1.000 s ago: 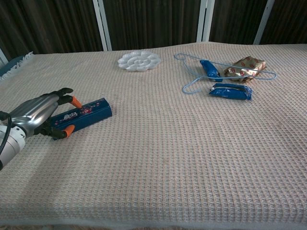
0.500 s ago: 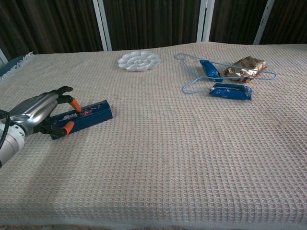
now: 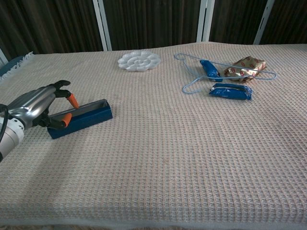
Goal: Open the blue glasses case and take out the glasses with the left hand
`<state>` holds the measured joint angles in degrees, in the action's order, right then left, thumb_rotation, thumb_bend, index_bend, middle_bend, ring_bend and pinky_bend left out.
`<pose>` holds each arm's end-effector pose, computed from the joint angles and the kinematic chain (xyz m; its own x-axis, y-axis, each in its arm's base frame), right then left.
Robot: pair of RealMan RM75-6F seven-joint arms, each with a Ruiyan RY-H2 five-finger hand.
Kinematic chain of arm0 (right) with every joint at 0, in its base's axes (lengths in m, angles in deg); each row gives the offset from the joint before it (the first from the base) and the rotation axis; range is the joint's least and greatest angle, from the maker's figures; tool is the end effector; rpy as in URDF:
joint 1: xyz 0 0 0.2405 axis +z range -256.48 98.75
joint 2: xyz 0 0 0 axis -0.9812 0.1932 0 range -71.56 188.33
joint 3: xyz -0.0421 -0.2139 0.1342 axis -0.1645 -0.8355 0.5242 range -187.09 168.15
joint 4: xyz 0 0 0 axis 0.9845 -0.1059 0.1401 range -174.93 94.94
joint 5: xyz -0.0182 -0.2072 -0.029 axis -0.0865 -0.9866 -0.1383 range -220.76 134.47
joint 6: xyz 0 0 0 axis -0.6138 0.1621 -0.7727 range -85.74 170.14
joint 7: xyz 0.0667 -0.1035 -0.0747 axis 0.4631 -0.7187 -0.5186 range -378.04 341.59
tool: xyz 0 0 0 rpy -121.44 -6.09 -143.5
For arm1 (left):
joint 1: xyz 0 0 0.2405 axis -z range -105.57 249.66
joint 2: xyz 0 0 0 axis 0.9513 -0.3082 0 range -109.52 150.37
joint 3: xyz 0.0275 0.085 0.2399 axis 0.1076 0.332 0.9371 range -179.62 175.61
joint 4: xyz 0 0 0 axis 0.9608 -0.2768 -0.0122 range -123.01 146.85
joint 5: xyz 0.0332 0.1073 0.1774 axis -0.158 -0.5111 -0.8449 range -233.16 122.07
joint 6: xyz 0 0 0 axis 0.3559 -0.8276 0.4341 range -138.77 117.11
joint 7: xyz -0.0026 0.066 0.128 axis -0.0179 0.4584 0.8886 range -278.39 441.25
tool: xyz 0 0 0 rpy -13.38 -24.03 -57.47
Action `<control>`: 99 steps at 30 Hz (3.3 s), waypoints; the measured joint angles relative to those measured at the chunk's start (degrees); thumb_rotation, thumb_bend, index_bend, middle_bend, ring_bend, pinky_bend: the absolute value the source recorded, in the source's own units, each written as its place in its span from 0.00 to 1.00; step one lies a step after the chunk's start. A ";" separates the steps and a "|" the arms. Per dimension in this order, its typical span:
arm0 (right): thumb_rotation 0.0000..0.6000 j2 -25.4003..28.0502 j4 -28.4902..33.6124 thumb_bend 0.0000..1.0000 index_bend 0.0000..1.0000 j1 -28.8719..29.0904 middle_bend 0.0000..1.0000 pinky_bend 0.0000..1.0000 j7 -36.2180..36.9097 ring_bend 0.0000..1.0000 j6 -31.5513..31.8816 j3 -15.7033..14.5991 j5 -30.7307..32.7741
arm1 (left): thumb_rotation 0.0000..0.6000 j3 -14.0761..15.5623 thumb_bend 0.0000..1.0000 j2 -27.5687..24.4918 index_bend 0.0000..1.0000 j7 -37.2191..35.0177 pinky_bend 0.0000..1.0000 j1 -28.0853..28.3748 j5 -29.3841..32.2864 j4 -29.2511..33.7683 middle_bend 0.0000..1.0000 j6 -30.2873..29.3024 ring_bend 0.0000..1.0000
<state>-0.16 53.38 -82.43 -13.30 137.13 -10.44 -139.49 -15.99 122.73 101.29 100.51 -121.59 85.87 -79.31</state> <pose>-0.3068 -0.1204 0.1902 0.3871 0.0349 0.9214 -0.9196 -0.0579 0.3885 -0.2056 0.3119 -0.0370 0.3018 0.1186 0.9460 0.9529 -0.0681 -0.2954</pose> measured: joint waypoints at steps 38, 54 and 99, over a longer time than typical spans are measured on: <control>1.00 -0.14 -0.31 0.13 0.00 -0.18 0.00 0.00 -0.21 0.00 0.37 -0.58 -1.10 | 1.00 5.92 0.68 -20.88 0.36 -4.70 0.00 0.37 0.11 13.13 0.00 11.34 0.00; 1.00 -0.25 -0.24 0.13 0.00 -0.16 0.00 0.00 -0.41 0.00 0.33 -0.70 -1.33 | 1.00 10.48 0.77 -21.74 0.41 -0.55 0.00 0.06 -1.82 14.58 0.00 11.10 0.00; 1.00 1.23 -1.77 0.13 0.00 -1.86 0.00 0.00 5.72 0.00 4.41 0.03 -0.90 | 1.00 3.04 0.77 -0.11 0.23 9.93 0.00 8.64 0.33 7.09 0.00 10.16 0.00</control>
<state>1.08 51.61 -84.29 -7.58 141.54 -10.41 -140.39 -12.95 122.63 111.22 109.15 -121.26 92.96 -69.16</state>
